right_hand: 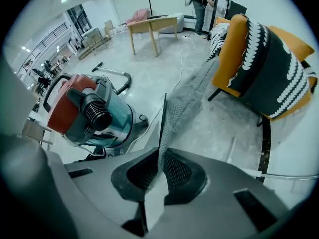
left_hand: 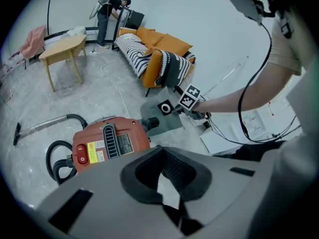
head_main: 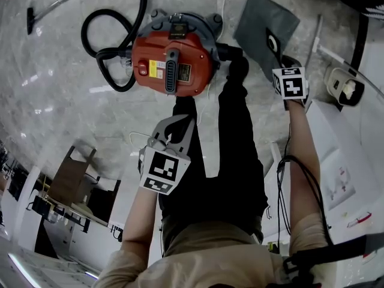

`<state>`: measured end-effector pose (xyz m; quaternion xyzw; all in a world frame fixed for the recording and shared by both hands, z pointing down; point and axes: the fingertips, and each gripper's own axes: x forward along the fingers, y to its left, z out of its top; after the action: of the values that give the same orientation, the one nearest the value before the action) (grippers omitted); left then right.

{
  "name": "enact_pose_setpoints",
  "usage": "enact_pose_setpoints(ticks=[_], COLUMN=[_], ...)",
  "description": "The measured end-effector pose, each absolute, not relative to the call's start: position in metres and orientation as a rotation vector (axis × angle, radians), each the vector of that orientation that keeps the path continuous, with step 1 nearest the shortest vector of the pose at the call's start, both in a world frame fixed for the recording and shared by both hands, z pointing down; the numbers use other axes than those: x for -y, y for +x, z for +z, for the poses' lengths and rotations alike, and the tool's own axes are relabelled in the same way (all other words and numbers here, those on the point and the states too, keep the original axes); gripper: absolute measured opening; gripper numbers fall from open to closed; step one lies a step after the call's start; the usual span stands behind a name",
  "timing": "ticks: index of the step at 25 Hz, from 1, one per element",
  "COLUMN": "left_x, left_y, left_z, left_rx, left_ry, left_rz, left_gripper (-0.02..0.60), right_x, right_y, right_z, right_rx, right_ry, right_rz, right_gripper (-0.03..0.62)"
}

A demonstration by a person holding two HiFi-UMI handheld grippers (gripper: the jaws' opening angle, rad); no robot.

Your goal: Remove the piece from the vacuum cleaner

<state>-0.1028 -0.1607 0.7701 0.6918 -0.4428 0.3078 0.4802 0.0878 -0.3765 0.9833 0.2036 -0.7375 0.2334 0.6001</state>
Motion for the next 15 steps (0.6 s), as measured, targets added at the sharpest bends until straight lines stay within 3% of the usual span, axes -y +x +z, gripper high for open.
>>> enact_pose_setpoints(ticks=[15], left_x=[0.183], left_y=[-0.089], left_z=[0.749], left_rx=[1.045], left_ry=[1.780], left_rz=[0.817], left_gripper=[0.005], right_x=[0.386], right_y=[0.138], right_z=[0.945], right_rx=[1.693], right_ry=[0.780], right_rz=[0.887], right_gripper=[0.025])
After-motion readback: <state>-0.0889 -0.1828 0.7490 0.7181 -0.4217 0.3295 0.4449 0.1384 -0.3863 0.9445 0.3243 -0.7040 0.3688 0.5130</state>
